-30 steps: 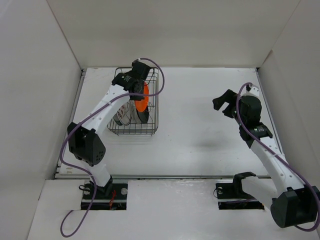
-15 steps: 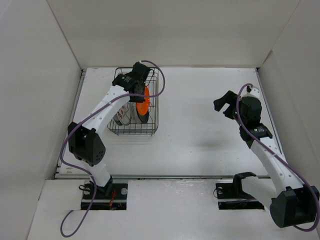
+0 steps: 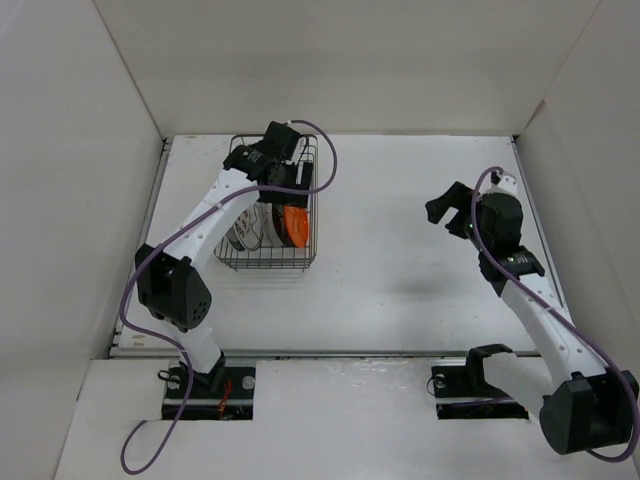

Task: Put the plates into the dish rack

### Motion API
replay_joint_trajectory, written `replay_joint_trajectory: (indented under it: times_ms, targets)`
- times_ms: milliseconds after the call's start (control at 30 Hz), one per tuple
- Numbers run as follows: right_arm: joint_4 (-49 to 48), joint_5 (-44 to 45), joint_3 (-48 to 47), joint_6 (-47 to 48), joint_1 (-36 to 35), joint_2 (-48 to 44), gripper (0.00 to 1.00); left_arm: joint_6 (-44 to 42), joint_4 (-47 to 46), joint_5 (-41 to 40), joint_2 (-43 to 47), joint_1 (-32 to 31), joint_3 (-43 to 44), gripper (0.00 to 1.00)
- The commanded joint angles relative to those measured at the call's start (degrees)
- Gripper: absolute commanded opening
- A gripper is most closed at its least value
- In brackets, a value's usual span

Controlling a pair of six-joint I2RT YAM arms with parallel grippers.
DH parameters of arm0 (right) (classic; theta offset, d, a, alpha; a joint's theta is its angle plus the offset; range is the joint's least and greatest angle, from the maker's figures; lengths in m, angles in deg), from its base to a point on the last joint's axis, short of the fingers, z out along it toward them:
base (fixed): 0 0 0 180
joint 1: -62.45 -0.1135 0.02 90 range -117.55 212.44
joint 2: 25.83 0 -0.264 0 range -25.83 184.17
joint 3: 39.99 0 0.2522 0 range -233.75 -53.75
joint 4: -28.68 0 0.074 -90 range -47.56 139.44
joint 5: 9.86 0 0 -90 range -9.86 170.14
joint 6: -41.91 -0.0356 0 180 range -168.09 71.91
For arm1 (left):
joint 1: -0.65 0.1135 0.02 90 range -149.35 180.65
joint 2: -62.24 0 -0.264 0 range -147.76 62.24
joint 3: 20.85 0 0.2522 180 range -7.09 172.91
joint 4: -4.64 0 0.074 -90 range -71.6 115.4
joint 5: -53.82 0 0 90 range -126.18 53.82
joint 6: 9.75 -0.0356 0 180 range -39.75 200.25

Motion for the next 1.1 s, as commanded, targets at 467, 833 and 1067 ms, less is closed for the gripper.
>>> replay_joint_trajectory:
  times_ms: [467,833,1067]
  targets:
    - [28.29,12.85,-29.76,10.79,-9.82,-3.38,1.0,-10.31,-8.86,2.39,18.42,18.17,9.71,1.0]
    - [42.36,19.97,-42.06,12.81,-10.36,-7.51,1.0,-12.18,-7.31,-3.23,41.79,25.83,1.28,1.0]
    - [45.53,20.5,-47.26,13.87,-11.59,-8.66,1.0,-10.94,-4.22,-3.23,48.83,25.83,-1.62,1.0]
